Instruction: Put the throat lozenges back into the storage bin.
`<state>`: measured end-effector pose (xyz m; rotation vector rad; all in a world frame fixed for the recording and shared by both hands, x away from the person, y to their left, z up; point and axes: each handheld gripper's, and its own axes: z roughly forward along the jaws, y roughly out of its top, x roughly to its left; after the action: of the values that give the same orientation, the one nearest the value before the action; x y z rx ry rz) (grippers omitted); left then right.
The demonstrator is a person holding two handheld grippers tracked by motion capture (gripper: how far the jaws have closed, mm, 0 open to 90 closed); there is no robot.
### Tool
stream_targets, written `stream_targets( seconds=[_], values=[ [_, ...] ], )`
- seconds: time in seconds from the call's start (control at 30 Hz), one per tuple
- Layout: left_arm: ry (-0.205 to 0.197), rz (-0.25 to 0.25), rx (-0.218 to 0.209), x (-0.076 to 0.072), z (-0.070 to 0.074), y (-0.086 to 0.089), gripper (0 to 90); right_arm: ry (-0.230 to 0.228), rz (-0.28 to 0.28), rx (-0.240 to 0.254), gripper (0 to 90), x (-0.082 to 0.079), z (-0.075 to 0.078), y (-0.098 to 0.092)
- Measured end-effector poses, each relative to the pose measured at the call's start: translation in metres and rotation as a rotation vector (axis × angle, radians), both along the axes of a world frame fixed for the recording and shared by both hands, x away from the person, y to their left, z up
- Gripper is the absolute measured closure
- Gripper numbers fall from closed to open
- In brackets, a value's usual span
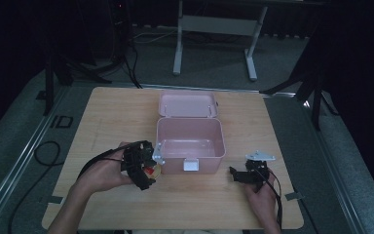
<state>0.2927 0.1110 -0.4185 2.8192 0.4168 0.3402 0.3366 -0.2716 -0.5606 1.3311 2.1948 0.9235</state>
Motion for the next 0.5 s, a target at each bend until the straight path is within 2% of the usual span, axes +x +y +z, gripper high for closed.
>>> stream_targets(
  seconds=[0.27,0.5],
  values=[
    [-0.017,0.025,-0.012,0.003,0.007,0.007,20.5,0.000,0.000,0.000,12.4,0.000,0.000,0.000],
    [-0.024,0.028,-0.019,0.007,0.014,0.010,20.5,0.000,0.000,0.000,12.4,0.000,0.000,0.000]
  ],
)
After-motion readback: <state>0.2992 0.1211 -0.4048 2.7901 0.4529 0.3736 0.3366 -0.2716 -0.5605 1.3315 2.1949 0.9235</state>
